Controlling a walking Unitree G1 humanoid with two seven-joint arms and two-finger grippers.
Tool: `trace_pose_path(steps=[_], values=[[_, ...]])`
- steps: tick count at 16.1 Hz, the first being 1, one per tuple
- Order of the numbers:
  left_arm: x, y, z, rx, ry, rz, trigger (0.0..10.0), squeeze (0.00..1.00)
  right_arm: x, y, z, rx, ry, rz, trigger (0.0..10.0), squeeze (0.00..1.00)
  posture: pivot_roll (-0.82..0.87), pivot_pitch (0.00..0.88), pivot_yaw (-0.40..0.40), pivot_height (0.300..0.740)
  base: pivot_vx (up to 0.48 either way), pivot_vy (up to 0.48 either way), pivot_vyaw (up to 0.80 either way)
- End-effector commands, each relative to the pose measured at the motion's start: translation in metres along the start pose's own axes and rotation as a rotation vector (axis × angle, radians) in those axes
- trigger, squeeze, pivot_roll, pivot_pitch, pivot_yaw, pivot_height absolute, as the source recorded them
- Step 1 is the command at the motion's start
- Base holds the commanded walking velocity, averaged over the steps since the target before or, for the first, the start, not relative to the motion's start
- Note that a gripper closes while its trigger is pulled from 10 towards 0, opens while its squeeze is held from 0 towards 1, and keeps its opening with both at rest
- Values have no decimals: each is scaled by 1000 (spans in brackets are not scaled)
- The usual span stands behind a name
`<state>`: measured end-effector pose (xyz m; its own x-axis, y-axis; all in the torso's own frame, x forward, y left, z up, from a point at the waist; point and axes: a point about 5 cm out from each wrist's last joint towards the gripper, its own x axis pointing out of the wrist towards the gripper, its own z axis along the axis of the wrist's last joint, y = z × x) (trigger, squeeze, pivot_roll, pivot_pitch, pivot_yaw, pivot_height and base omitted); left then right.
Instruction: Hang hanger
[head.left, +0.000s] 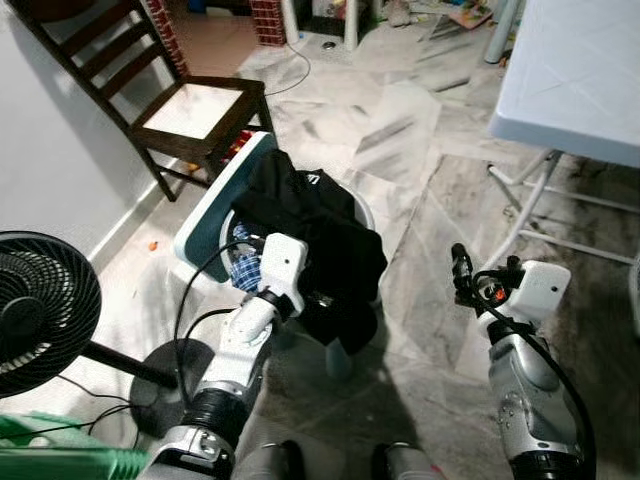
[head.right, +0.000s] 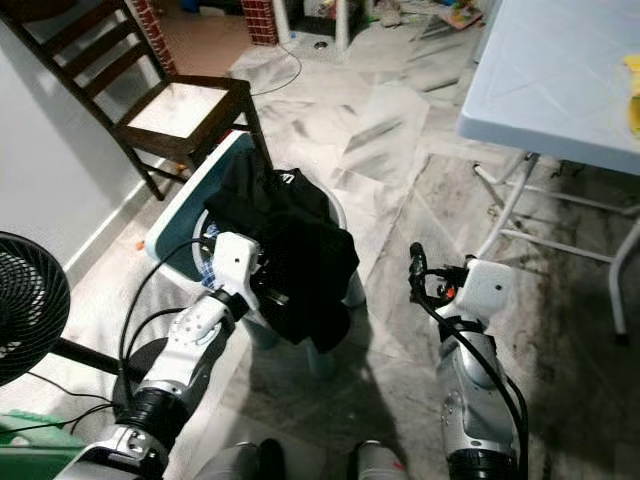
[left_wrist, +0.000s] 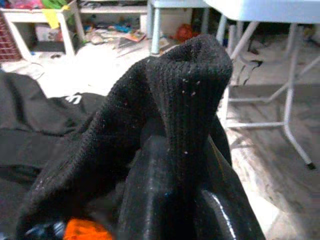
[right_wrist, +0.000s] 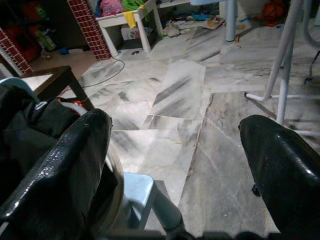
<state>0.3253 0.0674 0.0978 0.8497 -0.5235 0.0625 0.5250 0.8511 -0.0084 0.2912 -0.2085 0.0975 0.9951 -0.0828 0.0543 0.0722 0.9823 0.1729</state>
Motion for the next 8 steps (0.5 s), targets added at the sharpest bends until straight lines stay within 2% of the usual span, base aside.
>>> trace_pose_path(steps=[1,5,8], values=[[0,3,3,6,-17,6,10000,0,-2,-1,-1,-4,12,2,10000,0,-171,131,78,740,0,0,0],[0,-2,2,-3,-29,-6,10000,0,0,-2,0,-22,17,16,10000,0,-172,136,64,740,283,0,0],[0,-2,2,-12,-36,-2,10000,0,0,-1,-1,-35,27,29,10000,0,-172,140,56,740,289,-351,0]])
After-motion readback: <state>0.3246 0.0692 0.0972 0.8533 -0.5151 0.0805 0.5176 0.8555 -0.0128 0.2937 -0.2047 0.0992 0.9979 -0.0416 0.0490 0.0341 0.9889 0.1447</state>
